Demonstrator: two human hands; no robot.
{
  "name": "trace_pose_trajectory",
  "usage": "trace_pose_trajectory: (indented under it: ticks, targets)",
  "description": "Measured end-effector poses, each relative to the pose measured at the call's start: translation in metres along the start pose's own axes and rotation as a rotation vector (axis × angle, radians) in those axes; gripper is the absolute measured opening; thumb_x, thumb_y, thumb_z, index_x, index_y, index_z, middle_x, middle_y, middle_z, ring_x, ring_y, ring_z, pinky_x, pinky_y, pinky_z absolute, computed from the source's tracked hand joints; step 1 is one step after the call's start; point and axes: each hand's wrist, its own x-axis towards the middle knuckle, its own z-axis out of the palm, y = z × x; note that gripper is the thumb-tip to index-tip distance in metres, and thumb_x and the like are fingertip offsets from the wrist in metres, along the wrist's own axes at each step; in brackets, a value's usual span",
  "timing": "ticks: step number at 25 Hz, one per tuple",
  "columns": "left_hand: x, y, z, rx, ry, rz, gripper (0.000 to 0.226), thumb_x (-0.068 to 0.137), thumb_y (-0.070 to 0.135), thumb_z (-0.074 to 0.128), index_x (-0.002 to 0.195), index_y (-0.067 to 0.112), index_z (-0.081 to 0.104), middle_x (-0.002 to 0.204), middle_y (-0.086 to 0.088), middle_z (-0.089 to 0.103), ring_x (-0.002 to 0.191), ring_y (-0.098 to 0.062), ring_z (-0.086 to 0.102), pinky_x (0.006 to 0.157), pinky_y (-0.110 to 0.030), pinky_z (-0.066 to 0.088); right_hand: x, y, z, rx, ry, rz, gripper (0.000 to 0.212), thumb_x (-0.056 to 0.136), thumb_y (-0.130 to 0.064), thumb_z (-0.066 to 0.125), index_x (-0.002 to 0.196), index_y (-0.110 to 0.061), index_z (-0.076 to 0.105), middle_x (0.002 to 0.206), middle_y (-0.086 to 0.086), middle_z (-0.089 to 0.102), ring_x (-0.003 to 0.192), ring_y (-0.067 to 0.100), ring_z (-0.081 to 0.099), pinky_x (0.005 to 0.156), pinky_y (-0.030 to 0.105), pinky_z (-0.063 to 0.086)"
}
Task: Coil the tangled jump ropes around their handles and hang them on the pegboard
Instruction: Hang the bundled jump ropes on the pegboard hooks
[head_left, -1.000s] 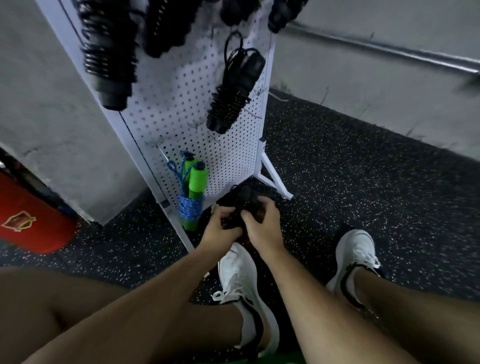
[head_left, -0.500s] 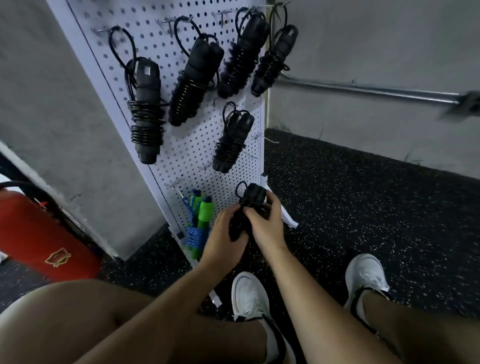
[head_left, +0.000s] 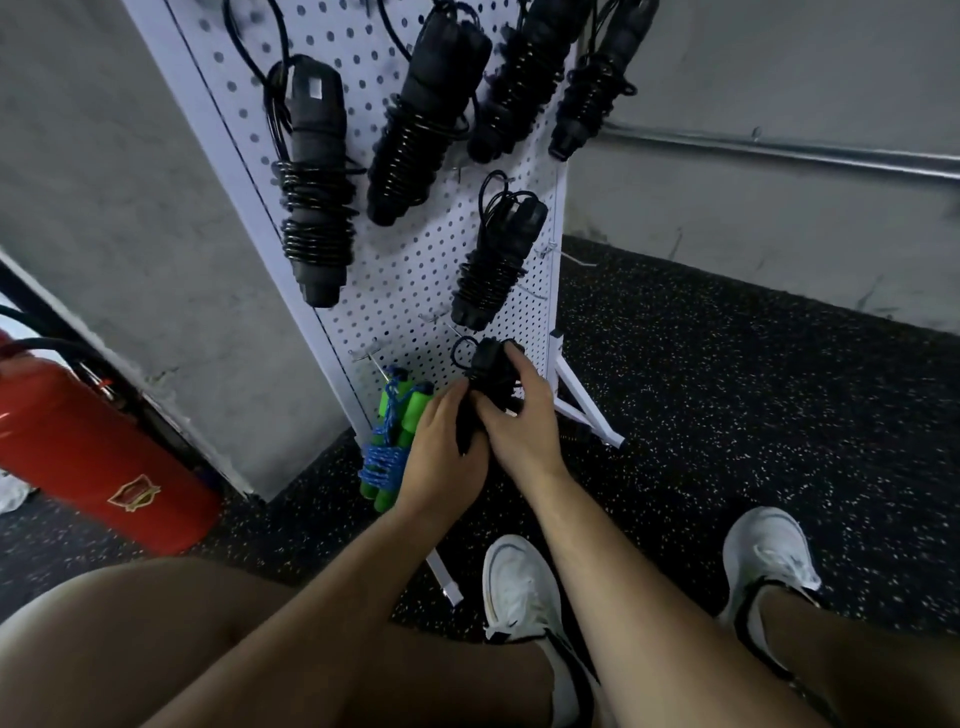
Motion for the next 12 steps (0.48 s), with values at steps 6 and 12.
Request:
trace_pose_trajectory:
  ticks: [6,12]
  targets:
    - [0.004,-0.019,0.008,0.049,-0.033,-0.013,0.064,0.097,0.005,0.051,0.157,0.010,0.029,0.163,0.001,0.026,0.150,-0.012,0.024,0.112,-0.004,0.011,0.002,0.012,0.010,-0.129,-0.001,-0.076,0.066,0.088,-0.016,0.074,0.145,-0.030,0.044,0.143,-0.007,0.045,0.113,-0.031,0.038,0.098,-0.002,0.034]
    - [-0.013,-0.048,0.022,0.151,-0.135,0.001,0.075,0.101,0.015,0.049,0.162,0.014,0.005,0.169,0.004,0.002,0.155,-0.012,-0.001,0.119,-0.019,0.008,-0.020,0.038,0.000,-0.447,-0.080,-0.238,0.066,0.098,-0.025,0.060,0.153,-0.043,0.028,0.161,-0.009,0.023,0.135,0.003,0.039,0.092,0.005,0.037]
